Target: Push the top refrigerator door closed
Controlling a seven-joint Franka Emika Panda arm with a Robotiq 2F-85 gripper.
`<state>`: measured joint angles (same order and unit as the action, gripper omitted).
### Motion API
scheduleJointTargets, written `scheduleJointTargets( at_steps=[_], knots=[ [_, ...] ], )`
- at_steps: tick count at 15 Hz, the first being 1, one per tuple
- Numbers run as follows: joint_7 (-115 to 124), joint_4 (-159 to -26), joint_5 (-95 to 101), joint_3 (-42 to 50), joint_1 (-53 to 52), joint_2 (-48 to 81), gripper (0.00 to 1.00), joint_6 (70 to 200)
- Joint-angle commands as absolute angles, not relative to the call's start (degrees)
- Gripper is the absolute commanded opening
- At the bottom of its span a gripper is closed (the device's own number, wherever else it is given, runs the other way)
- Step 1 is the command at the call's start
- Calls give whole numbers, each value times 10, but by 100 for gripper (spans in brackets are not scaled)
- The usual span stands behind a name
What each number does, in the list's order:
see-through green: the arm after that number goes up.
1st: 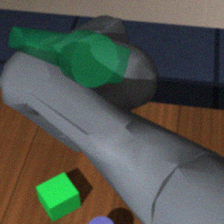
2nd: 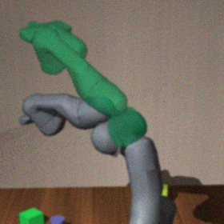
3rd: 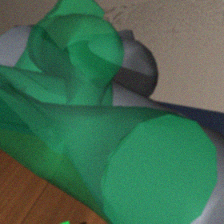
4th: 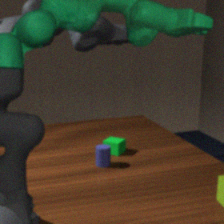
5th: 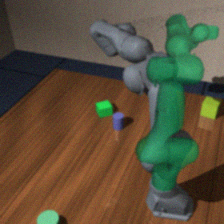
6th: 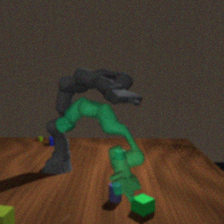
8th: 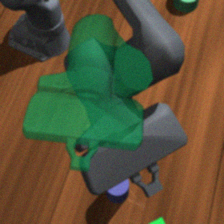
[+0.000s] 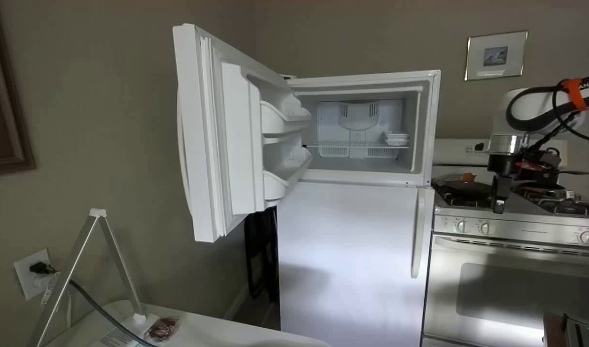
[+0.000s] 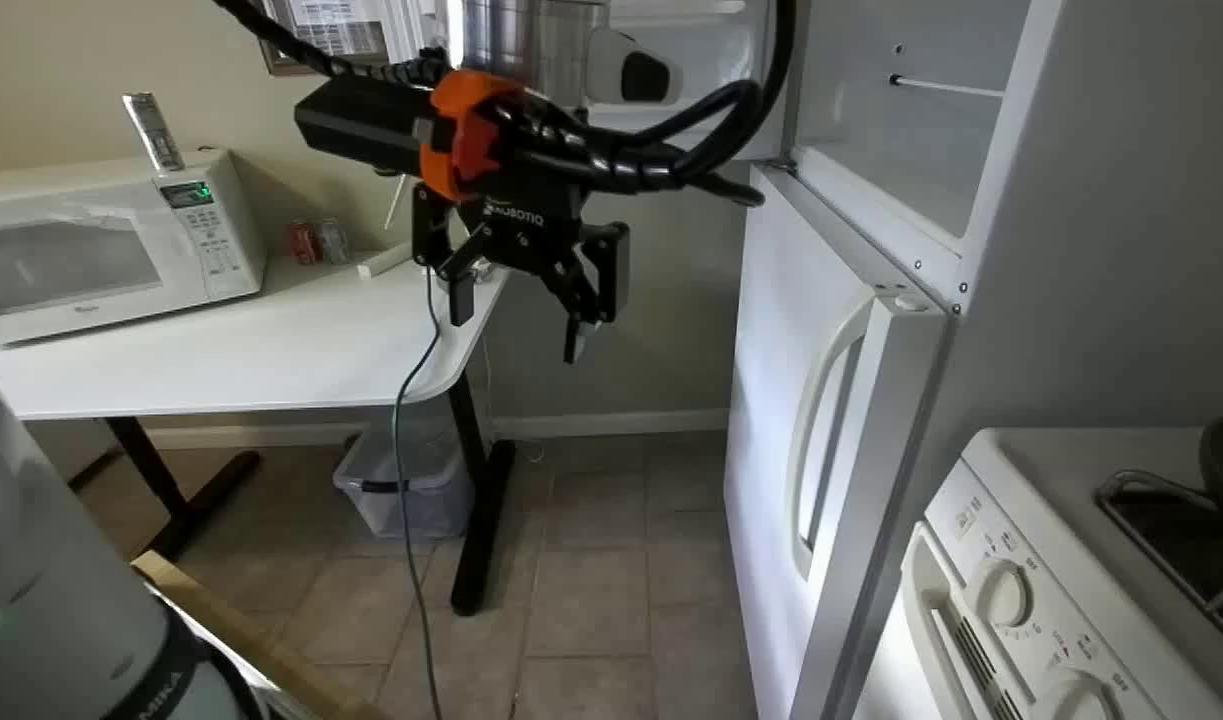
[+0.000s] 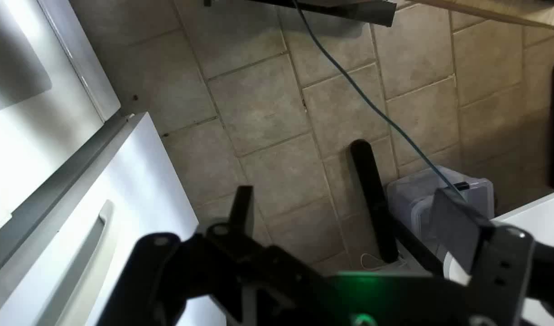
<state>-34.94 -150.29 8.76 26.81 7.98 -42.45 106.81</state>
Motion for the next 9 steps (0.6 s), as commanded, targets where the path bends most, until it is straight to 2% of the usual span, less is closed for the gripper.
scheduleJointTargets(
  at_steps=[1, 7, 9],
  knots=[
    [-356, -1503, 80, 259, 90, -421, 100, 1068],
    [-356, -1503, 80, 259, 90, -421, 100, 1068],
    [-312, -1492, 68, 216, 84, -436, 100, 1039]
  ],
)
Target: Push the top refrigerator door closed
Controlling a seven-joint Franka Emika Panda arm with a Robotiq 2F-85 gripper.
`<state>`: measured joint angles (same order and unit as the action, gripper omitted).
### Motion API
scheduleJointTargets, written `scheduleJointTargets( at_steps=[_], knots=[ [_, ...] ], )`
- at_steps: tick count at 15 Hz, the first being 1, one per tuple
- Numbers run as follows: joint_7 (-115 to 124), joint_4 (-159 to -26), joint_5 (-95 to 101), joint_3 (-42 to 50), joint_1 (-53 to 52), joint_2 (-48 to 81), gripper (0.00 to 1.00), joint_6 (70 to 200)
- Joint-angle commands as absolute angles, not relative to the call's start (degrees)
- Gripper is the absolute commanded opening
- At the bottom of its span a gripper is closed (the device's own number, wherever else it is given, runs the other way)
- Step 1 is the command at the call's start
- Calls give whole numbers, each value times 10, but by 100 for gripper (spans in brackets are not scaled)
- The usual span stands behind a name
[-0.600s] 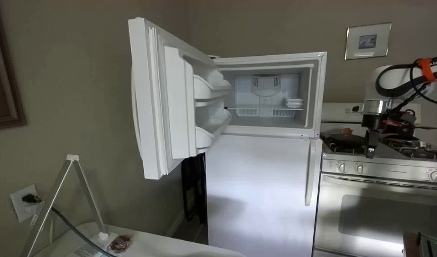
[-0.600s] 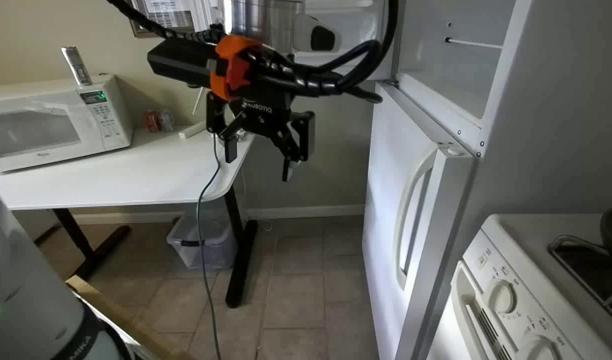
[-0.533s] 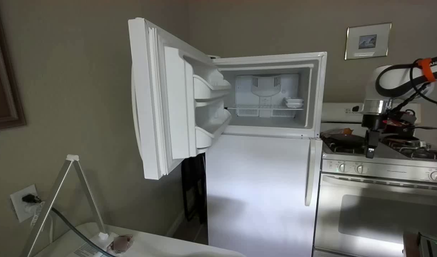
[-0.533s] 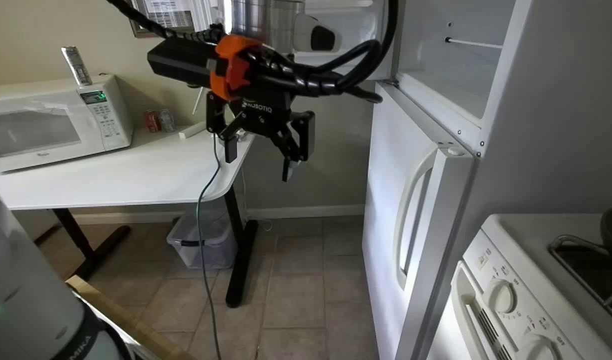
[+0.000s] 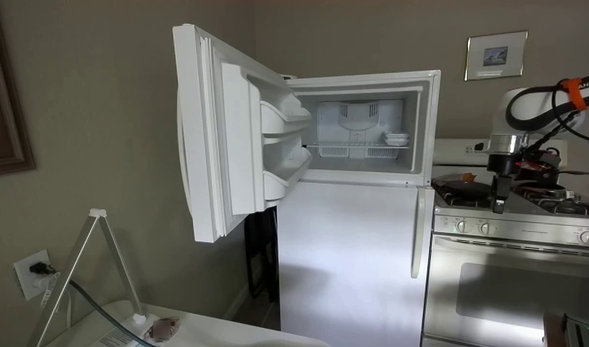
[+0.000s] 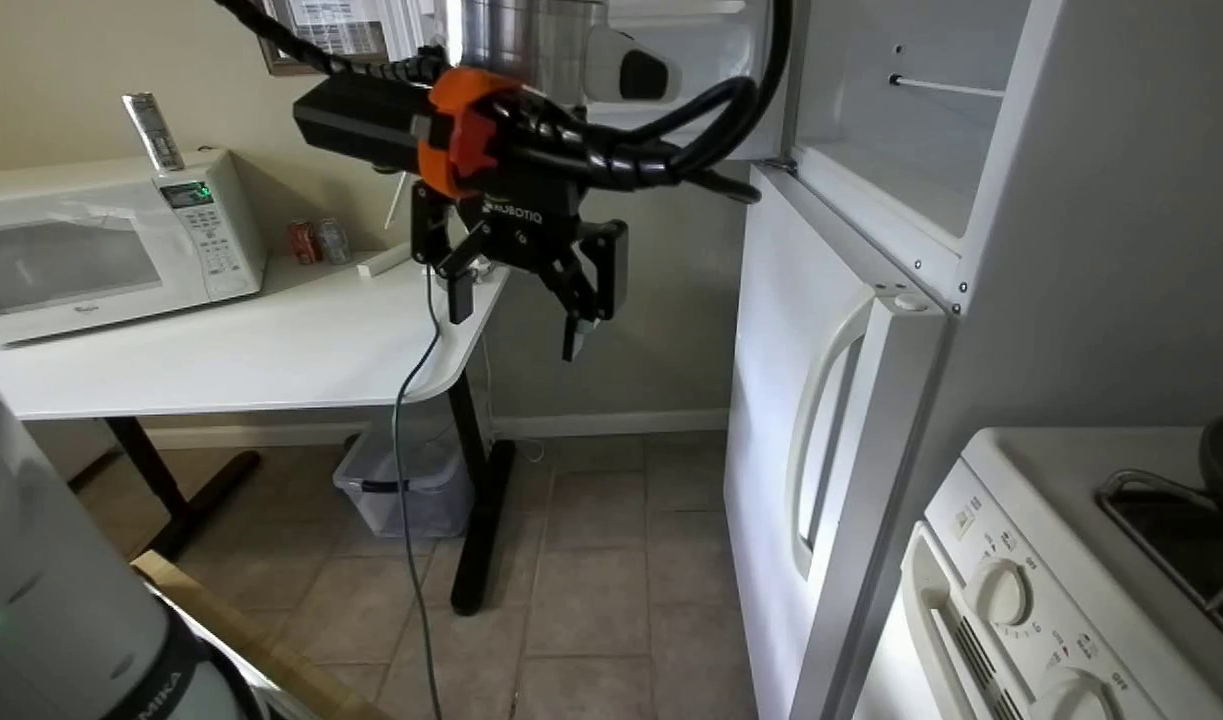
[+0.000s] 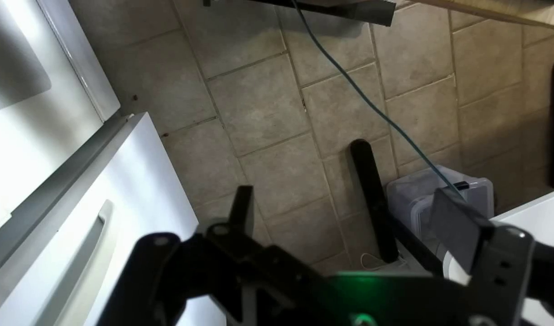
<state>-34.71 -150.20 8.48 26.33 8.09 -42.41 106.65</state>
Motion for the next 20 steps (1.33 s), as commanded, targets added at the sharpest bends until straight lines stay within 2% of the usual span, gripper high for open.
scheduleJointTargets(
  at_steps=[1, 7, 12, 16, 20],
  knots=[
    [-288, -1483, 59, 192, 80, -444, 100, 1008],
    [-107, -1406, -6, 49, 43, -480, 100, 840],
    [85, -1287, -130, -12, 46, -445, 100, 730],
    [232, -1220, -214, -69, 63, -441, 100, 774],
    [326, -1176, -231, -134, 72, -427, 100, 906]
  ],
)
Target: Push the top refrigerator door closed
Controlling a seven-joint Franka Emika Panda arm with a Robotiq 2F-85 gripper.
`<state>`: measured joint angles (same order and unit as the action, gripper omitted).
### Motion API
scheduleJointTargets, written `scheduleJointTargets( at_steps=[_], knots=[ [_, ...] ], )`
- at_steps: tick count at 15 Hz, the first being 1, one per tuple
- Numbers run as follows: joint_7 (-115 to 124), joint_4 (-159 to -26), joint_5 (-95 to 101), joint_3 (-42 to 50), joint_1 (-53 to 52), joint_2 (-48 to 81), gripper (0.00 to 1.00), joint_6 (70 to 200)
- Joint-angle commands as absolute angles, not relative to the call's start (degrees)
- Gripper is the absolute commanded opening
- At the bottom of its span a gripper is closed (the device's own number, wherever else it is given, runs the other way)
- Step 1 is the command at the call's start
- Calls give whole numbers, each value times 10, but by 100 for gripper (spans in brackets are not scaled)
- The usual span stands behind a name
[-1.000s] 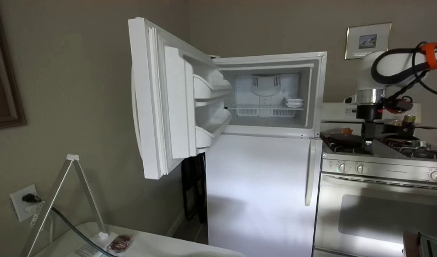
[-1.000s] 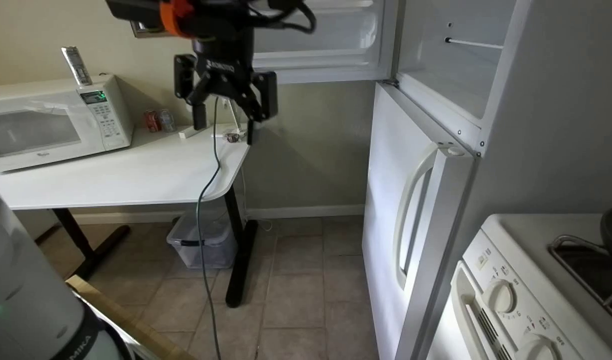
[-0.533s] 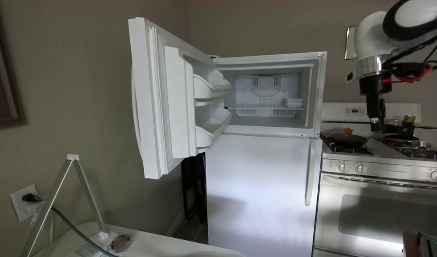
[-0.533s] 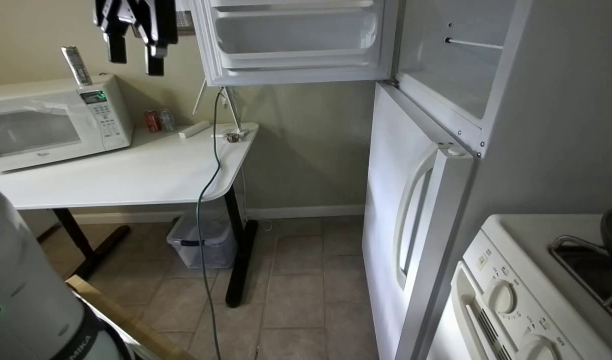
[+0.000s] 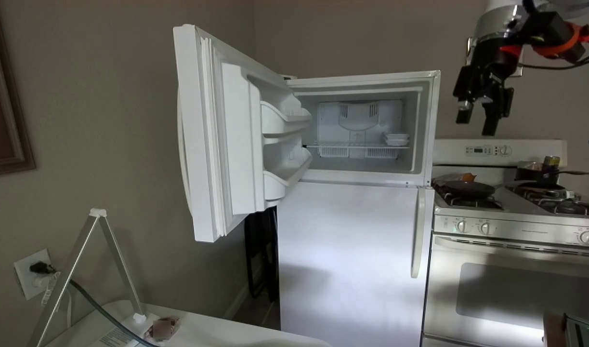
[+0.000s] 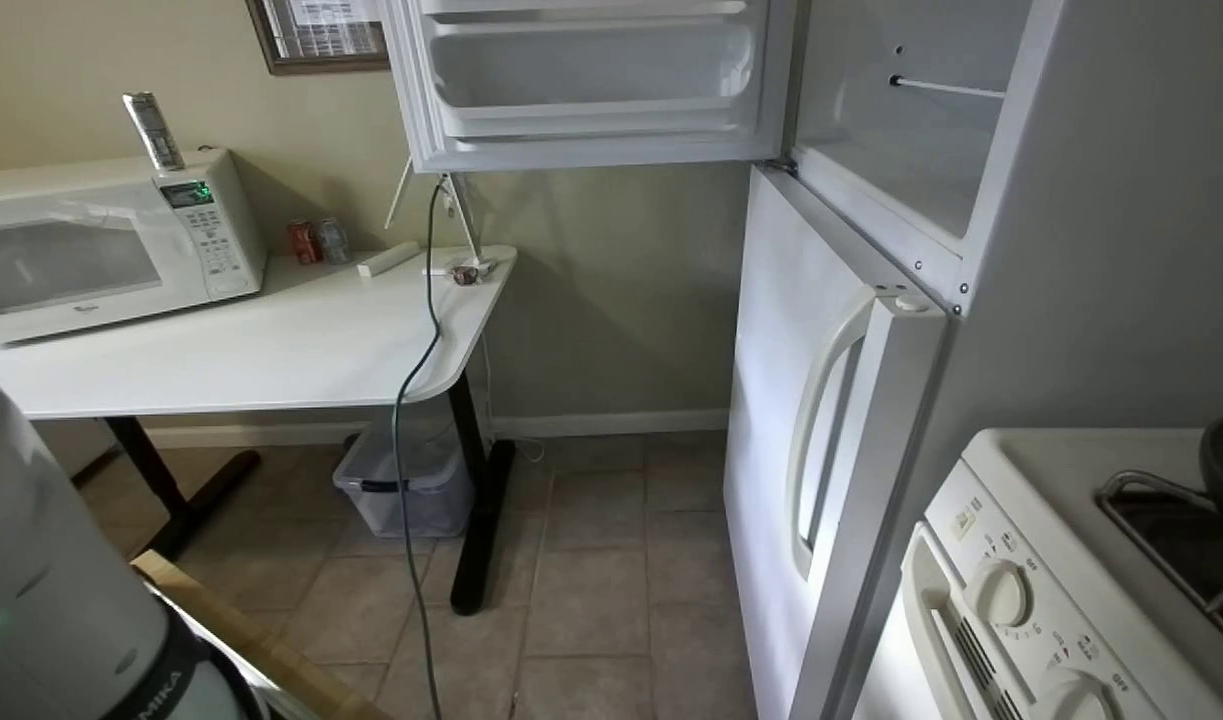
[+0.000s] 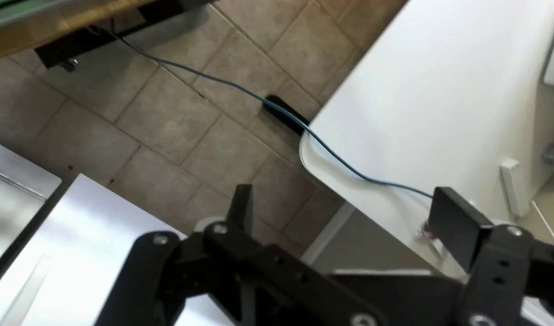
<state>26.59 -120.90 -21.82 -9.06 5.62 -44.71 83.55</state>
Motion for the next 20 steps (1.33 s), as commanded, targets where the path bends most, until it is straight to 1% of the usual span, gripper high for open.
scheduleJointTargets(
  at_steps=[1, 4, 5, 7, 14, 18, 20],
  knots=[
    [346, -1170, -224, -148, 74, -424, 100, 945],
    [357, -1169, -196, -176, 64, -414, 100, 1084],
    [354, -1177, -200, -152, 44, -422, 100, 1041],
    [356, -1175, -192, -162, 42, -414, 100, 1082],
    [364, -1162, -209, -155, 36, -399, 100, 1082],
    [470, -1110, -208, -190, 50, -341, 100, 1112],
    [545, -1090, -182, -216, 63, -310, 100, 1158]
  ],
)
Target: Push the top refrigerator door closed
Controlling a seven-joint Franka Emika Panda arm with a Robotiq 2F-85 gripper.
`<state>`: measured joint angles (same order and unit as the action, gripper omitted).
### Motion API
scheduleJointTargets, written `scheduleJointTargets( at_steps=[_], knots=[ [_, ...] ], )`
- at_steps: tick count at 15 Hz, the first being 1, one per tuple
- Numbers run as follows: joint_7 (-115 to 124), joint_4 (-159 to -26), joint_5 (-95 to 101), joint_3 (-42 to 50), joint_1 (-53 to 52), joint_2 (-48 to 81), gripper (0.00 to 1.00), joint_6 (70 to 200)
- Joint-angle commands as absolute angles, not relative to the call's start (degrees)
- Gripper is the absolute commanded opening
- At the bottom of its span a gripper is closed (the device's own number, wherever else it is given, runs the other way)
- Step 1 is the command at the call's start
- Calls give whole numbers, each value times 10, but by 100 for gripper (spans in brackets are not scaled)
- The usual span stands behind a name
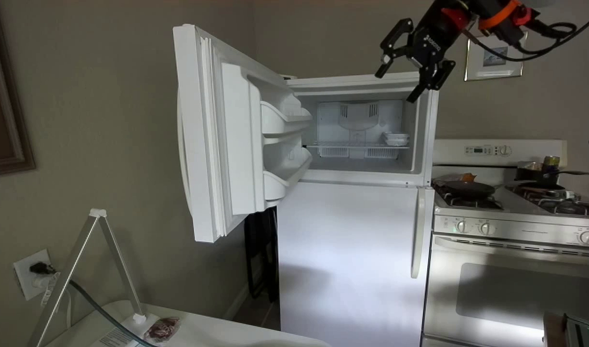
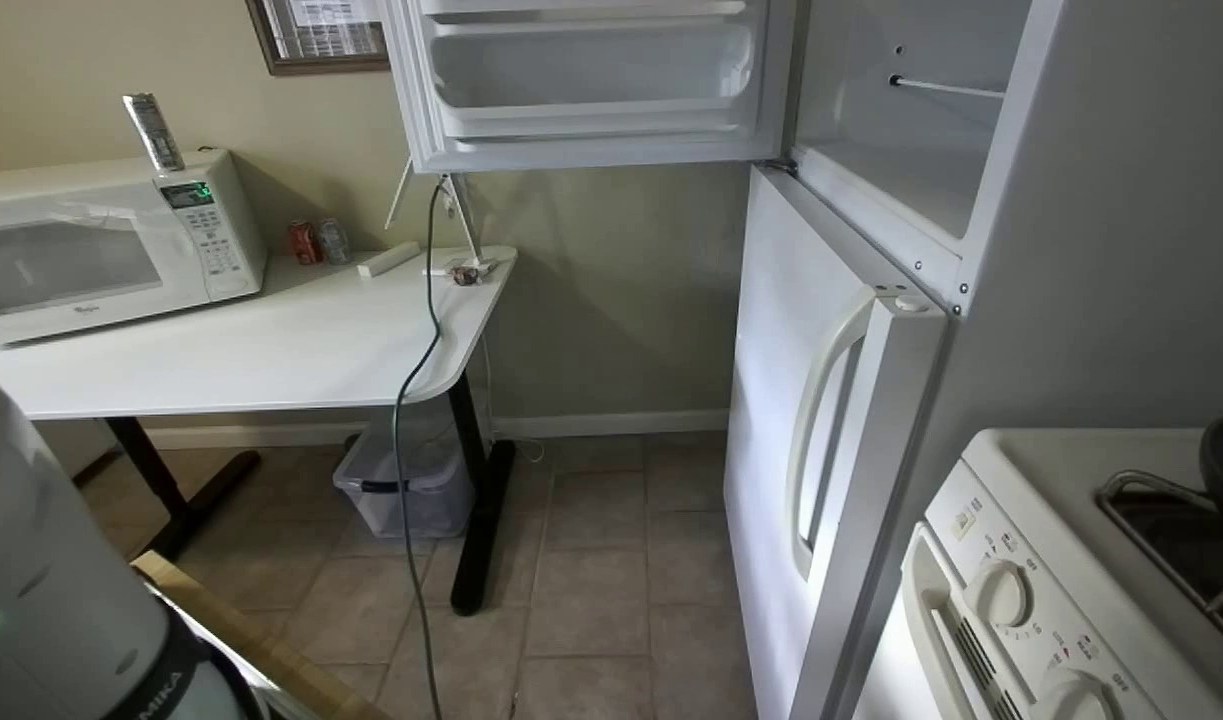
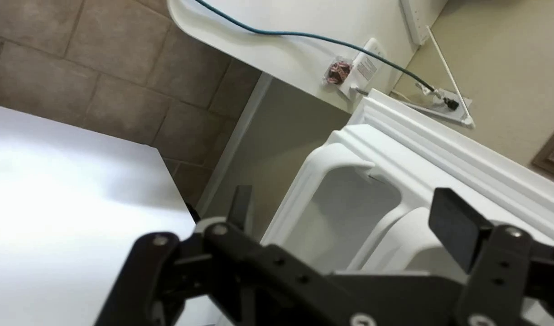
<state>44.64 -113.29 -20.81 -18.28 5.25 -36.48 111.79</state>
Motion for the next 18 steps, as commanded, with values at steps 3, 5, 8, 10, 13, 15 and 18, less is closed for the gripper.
scheduleJointTargets(
  at_steps=[3, 5, 8, 10, 13, 15, 18],
  knots=[
    [651, -1064, -132, -239, 67, -266, 100, 1230],
    [718, -1047, -67, -254, 75, -238, 100, 1273],
    [785, -1010, 44, -262, 81, -199, 100, 1280],
    [764, -1031, 43, -228, 41, -209, 100, 1281],
    [769, -1005, 74, -227, 40, -187, 100, 1280],
    [769, -1001, 76, -227, 39, -184, 100, 1280],
    [792, -992, 87, -227, 40, -170, 100, 1281]
  ],
)
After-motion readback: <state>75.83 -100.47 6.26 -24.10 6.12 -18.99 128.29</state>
